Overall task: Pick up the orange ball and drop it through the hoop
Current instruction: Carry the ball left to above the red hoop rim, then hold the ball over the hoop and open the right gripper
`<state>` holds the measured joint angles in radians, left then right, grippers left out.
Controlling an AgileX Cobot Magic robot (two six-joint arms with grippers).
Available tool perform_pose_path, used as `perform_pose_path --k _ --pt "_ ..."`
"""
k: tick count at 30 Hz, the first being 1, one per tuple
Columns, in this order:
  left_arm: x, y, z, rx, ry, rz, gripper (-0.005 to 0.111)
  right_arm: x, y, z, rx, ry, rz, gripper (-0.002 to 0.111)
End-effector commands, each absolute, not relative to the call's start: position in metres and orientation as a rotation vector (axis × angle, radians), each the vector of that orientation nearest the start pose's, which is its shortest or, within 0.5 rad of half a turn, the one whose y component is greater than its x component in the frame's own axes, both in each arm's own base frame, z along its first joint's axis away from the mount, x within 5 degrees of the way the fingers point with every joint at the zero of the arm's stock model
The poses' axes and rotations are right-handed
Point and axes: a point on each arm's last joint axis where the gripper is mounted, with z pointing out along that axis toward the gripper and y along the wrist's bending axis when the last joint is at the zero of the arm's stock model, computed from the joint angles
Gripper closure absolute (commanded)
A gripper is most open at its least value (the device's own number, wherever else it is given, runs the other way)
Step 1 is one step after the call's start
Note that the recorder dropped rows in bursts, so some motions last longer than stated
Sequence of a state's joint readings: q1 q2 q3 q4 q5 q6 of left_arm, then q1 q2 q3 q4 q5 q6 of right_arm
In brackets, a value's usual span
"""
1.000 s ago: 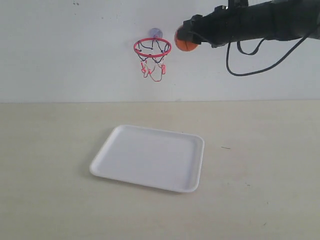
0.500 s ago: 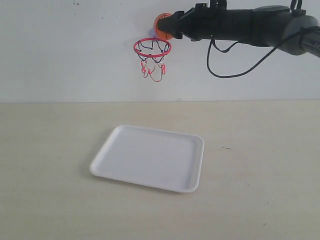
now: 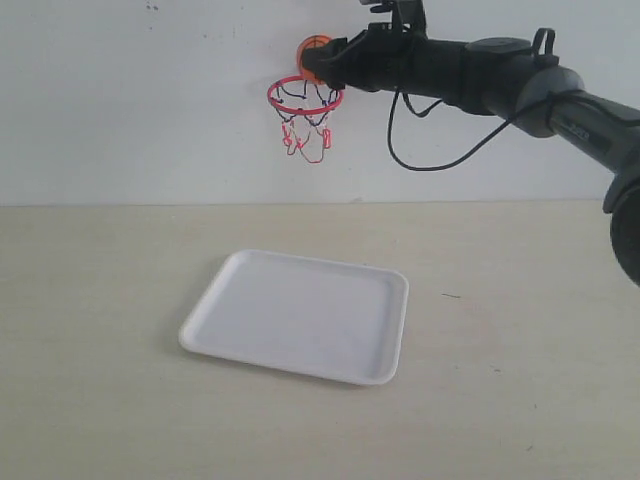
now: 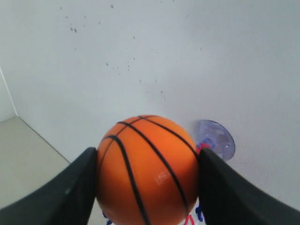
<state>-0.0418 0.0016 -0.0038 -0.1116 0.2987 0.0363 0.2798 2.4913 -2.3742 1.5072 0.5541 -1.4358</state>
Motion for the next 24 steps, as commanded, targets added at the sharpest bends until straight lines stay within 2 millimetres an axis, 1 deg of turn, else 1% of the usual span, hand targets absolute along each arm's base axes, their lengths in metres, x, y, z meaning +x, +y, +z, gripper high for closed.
perform_pose_path --k 1,5,13,24 --pt "0.054 -0.005 0.187 -0.011 1.774 -0.114 0.103 0.544 0.204 0.271 -0.59 1.56 0.691 0.108" --pt "0.054 -0.005 0.187 -0.011 1.774 -0.114 0.103 0.542 0.209 0.268 -0.596 1.566 0.711 0.108" --pt "0.054 -0.005 0.187 -0.011 1.774 -0.114 0.103 0.541 0.221 0.268 -0.553 1.572 0.669 0.108" --pt "0.054 -0.005 0.187 -0.011 1.774 -0.114 0.103 0.542 0.22 0.268 -0.537 1.575 0.657 0.108"
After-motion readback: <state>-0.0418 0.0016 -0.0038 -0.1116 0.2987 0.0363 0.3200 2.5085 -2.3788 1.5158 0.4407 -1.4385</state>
